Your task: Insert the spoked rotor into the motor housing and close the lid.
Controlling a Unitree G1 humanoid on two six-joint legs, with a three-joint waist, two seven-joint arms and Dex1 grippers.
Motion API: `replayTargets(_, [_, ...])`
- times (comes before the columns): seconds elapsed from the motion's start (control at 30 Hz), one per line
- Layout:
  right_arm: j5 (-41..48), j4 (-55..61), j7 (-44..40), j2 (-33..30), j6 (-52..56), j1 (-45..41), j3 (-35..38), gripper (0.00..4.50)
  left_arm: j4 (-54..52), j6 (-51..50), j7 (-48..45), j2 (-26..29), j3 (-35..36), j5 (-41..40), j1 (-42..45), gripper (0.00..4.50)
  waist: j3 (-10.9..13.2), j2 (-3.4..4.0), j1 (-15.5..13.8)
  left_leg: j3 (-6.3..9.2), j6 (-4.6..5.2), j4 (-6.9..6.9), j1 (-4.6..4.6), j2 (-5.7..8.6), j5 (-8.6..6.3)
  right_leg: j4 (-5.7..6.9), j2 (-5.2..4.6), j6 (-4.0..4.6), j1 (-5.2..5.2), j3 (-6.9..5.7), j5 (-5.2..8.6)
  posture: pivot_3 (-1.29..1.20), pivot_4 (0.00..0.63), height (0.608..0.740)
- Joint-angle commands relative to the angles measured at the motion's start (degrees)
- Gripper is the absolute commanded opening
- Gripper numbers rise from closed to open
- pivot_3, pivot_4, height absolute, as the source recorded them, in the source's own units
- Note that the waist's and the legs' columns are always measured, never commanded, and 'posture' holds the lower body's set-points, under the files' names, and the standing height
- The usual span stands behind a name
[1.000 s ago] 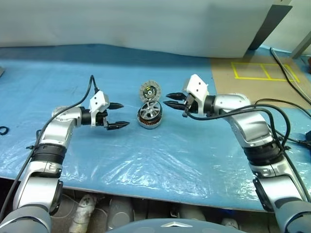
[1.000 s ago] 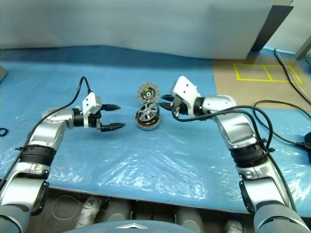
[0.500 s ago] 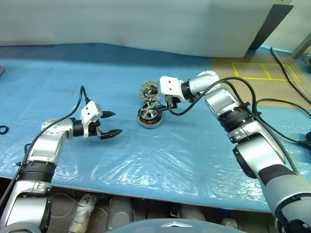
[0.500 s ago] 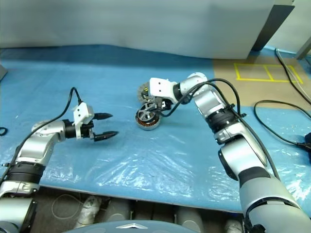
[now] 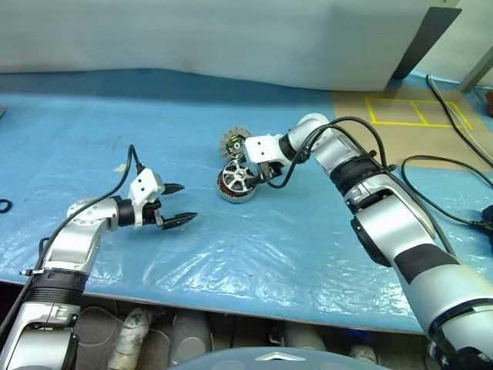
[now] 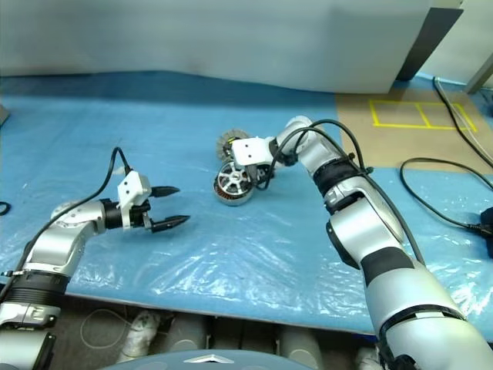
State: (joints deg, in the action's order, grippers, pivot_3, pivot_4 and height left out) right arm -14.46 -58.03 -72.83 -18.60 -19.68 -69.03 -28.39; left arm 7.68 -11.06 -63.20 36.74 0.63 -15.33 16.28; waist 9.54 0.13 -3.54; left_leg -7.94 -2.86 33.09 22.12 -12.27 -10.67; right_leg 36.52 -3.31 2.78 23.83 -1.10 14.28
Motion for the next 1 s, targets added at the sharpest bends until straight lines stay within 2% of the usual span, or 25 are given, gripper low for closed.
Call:
replayTargets(0.03, [-1.2,-0.4,-0.3,0.5,-2.0,-2.0,0.2,3.0,-1.8,0.4,0.5,0.0,0.4,-0.8,-0.3,4.5,0.0,0.0,0.1,-0.01,0.0,0.04,0.03,0.0,0.0,0.14,0.0,0.04,0.1,0.03,0.03,0.0,0.15,0.74])
replayTargets(0.2, [-2.5,-1.3,0.4,0.8,-2.9,-1.2,0.4,3.0,-1.7,0.7,1.1,-0.6,0.1,-0.5,-0.1,4.5,0.0,0.0,0.2,-0.12,0.02,0.16,0.02,-0.22,0.0,0.32,0.1,0.12,0.16,0.02,0.07,0.0,0.15,0.74])
replayTargets(0.3, [-2.5,-1.3,0.9,0.9,-3.1,-0.7,0.9,2.37,-1.3,1.0,1.4,-0.9,-0.1,-0.3,0.2,4.5,0.0,0.0,0.3,-0.18,0.02,0.18,0.03,-0.22,0.0,0.3,0.09,0.12,0.16,0.05,0.07,0.0,0.15,0.74])
replayTargets(0.43, [-1.9,-0.5,0.2,0.7,-2.7,-0.3,1.7,1.12,-1.2,1.0,1.3,-0.7,-0.3,-0.5,0.3,4.5,0.0,0.0,0.6,-0.22,0.03,0.17,0.05,-0.28,0.01,0.28,0.12,0.13,0.17,0.04,0.07,0.0,0.15,0.74])
replayTargets(0.7, [4.6,5.4,-3.6,1.7,3.6,-1.3,7.4,1.12,-2.6,0.5,1.1,-0.6,0.2,-1.6,-1.1,4.5,0.0,-0.01,0.8,-0.25,0.04,0.17,0.26,-0.34,0.01,0.3,0.17,0.14,0.38,0.04,0.07,0.0,0.15,0.74])
replayTargets(1.0, [7.4,18.8,-3.3,1.6,11.7,5.8,9.1,1.12,-3.5,0.2,1.6,-0.2,0.2,-2.1,-1.9,4.5,0.0,-0.02,0.8,-0.25,0.04,0.18,0.38,-0.4,0.02,0.29,0.22,0.06,0.47,0.0,0.02,0.0,0.15,0.74])
